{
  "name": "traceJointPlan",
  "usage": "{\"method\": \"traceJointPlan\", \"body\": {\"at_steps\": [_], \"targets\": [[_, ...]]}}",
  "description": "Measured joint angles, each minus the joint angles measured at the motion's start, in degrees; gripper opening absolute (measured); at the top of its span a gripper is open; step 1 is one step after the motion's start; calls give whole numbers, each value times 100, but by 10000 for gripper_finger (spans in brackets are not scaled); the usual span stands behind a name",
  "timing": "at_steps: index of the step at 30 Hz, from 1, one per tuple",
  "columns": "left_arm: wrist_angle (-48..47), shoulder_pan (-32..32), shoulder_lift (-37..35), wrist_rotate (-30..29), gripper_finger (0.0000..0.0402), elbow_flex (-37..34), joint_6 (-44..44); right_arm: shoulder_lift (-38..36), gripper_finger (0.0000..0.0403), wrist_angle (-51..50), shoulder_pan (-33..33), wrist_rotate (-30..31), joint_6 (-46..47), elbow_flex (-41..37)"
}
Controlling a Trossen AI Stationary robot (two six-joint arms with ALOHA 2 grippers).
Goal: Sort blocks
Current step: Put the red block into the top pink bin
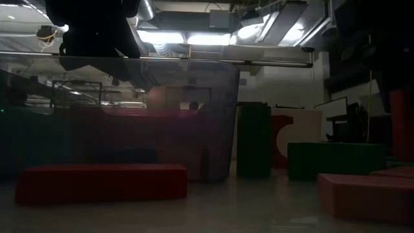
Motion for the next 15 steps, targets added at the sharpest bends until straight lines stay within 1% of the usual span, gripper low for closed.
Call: {"method": "traceJointPlan", "body": {"at_steps": [3, 7, 8, 12, 15], "targets": [[0, 0, 2, 0, 180, 0, 2, 0, 129, 109, 0, 125, 0, -10], [0, 0, 2, 0, 180, 0, 2, 0, 63, 122, 0, 465, -4, -10], [0, 0, 0, 0, 180, 0, 9, 0, 52, 118, 0, 513, -5, -9], [-3, 0, -16, 52, 180, 0, 264, 0, 53, -102, 0, 639, -2, 177], [-6, 0, -129, 276, 180, 0, 455, 0, 53, -376, 0, 698, -10, 487]]}}
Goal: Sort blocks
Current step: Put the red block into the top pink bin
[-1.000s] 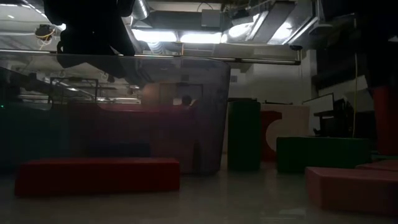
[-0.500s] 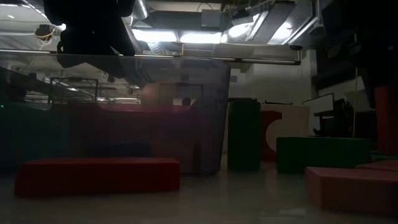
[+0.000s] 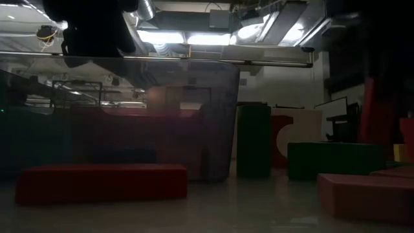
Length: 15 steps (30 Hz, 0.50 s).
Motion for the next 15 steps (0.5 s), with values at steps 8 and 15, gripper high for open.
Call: {"method": "traceJointPlan", "body": {"at_steps": [8, 15], "targets": [[-179, -9, -826, 808, 180, 2, -24, 0, 59, -132, 0, 579, -807, 1027], [-976, -220, -1710, 1863, 180, 2, -658, -2, 65, 1048, -124, 1659, -2017, 1381]]}}
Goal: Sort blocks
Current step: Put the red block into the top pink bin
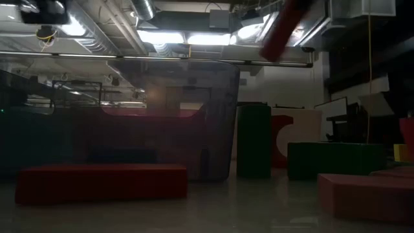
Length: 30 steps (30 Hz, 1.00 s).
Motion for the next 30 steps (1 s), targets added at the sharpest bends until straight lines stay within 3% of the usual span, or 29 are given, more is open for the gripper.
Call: {"method": "traceJointPlan", "body": {"at_steps": [10, 16, 23, 30], "targets": [[-1025, -658, -578, 654, 180, 2, -1900, 486, 70, 2610, -1175, -121, -1612, 2], [-1555, -936, -671, 1305, 180, 2, -2943, 1004, 71, 3424, -1978, -904, -1818, 0], [-2486, -1320, -669, 1450, 180, 2, -2992, 1500, 71, 3754, -2660, -1836, -1820, -4], [-2825, -1880, -534, 1449, 180, 2, -3132, 1738, 78, 3974, -3016, -2116, -1816, -4]]}}
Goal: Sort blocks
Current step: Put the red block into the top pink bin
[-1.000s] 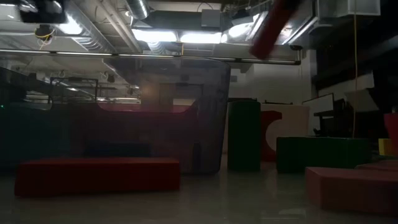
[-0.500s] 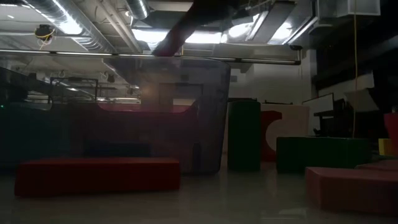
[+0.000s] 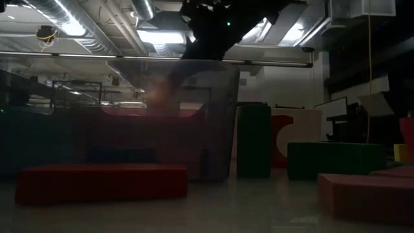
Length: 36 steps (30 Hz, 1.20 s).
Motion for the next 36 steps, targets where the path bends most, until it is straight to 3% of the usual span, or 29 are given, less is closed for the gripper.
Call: {"method": "traceJointPlan", "body": {"at_steps": [13, 19, 31, 36], "targets": [[-364, -857, 1085, -27, 180, 0, 173, -2, 192, 180, -51, 176, 0, 2], [-262, -1053, 1294, -90, 180, 0, 185, -2, 200, 177, -51, 199, -33, 2], [-283, -1089, 1294, -975, 180, 0, 502, -2, 198, 158, -48, 197, -39, 2], [-237, -1089, 1416, -1067, 180, 0, 809, -4, 198, 151, -48, 197, -39, 2]]}}
